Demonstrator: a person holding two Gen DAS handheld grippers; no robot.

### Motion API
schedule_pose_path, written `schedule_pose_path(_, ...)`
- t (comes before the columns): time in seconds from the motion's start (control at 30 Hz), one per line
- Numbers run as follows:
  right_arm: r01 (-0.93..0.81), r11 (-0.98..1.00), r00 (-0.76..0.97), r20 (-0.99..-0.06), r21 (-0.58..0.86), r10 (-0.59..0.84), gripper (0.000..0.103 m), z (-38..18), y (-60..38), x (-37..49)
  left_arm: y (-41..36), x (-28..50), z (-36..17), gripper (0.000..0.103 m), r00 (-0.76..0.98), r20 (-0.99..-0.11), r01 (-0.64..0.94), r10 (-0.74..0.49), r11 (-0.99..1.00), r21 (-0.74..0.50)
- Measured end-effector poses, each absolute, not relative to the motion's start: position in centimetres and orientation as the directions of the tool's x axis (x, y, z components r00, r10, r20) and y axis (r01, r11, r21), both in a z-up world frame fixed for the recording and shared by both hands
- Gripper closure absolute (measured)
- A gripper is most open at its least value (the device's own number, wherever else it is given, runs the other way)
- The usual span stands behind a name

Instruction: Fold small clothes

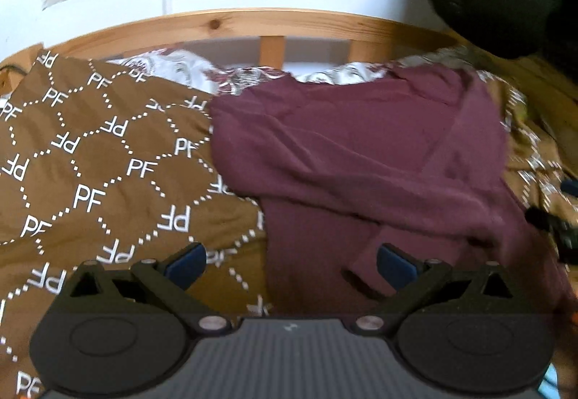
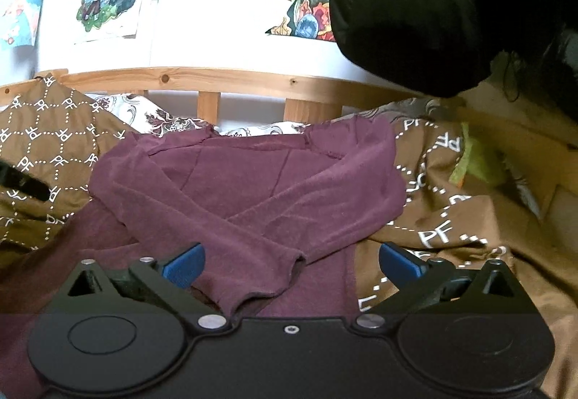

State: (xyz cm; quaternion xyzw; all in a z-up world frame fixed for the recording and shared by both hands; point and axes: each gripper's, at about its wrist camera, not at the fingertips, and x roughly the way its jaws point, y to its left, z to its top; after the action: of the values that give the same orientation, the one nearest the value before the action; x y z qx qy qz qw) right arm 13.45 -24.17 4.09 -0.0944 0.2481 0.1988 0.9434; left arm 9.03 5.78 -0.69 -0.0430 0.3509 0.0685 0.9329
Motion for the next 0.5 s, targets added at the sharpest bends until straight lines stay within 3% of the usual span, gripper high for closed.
schedule_pose_path(0.2, -0.387, 0.921, 0.796, -0.518, -0.038, 0.313, 0.001, 5.5, -24.9, 11.6, 4.1, 6.8, -1.5, 0.001, 0.724, -0.685, -0.114, 0.079, 0.994, -0.005)
schedule_pose_path(0.5, -0.404, 0.912, 0.789, -0.533, -0.072, 0.307, 0.001, 4.2, -23.6, 11.1, 5.3, 8.8, -2.0, 0.001, 0.720, -0.693, -0.135, 0.046, 0.988, -0.074)
